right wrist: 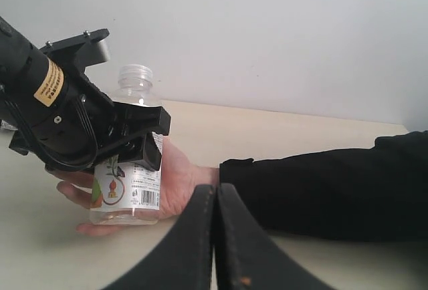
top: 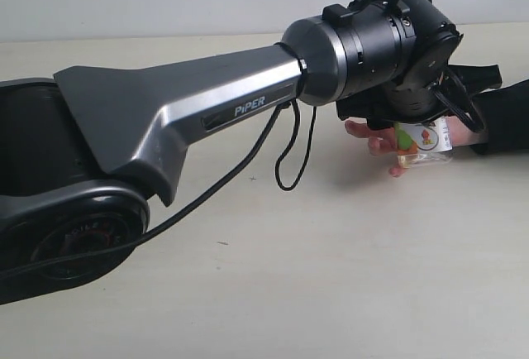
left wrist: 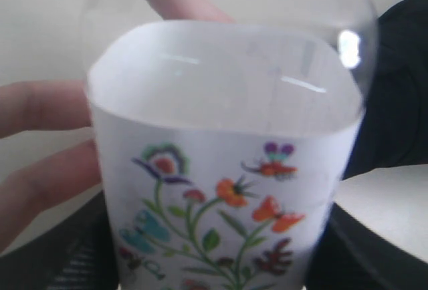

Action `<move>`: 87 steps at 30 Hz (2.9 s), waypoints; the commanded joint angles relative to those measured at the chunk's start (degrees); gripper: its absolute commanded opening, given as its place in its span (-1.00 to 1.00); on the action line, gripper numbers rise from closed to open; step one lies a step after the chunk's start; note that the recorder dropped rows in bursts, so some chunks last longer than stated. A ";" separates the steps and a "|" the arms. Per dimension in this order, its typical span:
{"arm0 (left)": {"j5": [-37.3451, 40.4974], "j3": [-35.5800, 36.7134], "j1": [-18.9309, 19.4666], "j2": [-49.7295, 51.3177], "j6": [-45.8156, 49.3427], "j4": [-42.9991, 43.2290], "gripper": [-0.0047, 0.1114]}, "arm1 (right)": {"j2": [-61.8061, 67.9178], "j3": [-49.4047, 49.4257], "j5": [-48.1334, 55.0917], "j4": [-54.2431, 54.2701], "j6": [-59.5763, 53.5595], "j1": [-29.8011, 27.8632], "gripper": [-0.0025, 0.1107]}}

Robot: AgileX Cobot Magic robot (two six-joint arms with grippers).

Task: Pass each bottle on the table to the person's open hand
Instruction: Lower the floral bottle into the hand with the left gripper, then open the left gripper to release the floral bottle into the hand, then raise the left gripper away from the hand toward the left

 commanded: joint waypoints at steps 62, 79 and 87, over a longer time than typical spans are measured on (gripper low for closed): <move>22.32 2.44 -11.36 -25.93 34.65 -1.50 -0.92 | -0.16 0.20 -0.01 0.58 0.20 0.18 -0.96; -17.71 60.66 -14.05 -67.65 33.73 4.45 -0.92 | -0.16 0.20 -0.01 1.02 0.20 0.18 -0.96; -47.64 89.82 -11.39 -88.29 34.15 10.78 -0.92 | -0.16 0.20 -0.01 1.02 0.20 0.18 -0.96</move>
